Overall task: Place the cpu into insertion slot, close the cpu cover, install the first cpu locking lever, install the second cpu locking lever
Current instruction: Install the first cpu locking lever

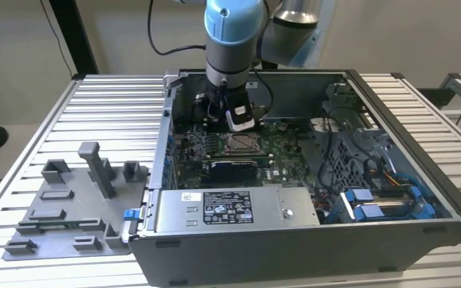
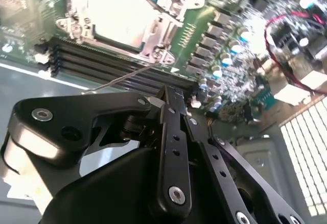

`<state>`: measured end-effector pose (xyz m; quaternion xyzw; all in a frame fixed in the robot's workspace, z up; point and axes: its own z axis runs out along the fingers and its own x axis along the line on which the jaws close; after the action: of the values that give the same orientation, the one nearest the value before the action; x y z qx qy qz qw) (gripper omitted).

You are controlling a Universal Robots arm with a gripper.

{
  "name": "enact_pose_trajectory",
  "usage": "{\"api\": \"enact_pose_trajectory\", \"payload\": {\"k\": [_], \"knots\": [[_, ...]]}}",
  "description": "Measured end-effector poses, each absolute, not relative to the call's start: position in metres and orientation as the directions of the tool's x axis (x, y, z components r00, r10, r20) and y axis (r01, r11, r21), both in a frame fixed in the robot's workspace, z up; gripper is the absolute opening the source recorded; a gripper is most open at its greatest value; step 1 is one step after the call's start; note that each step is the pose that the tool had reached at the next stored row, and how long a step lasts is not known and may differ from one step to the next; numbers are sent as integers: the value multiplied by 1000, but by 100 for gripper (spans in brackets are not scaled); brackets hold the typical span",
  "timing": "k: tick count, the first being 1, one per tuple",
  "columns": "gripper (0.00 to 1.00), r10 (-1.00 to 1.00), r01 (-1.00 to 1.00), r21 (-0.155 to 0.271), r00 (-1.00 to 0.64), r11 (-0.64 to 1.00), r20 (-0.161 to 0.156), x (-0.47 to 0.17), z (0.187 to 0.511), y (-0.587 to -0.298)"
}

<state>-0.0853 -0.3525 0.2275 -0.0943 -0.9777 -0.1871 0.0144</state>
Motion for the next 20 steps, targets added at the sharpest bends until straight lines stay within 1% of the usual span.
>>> {"api": "enact_pose_trajectory", "payload": {"k": [11,17,20], "knots": [[0,47,48,369,-999,928,11,-85,218,-349],[0,18,2,378,-999,926,-40,-86,215,-349],[0,13,-6,384,-999,924,-47,-87,212,-349]]}}
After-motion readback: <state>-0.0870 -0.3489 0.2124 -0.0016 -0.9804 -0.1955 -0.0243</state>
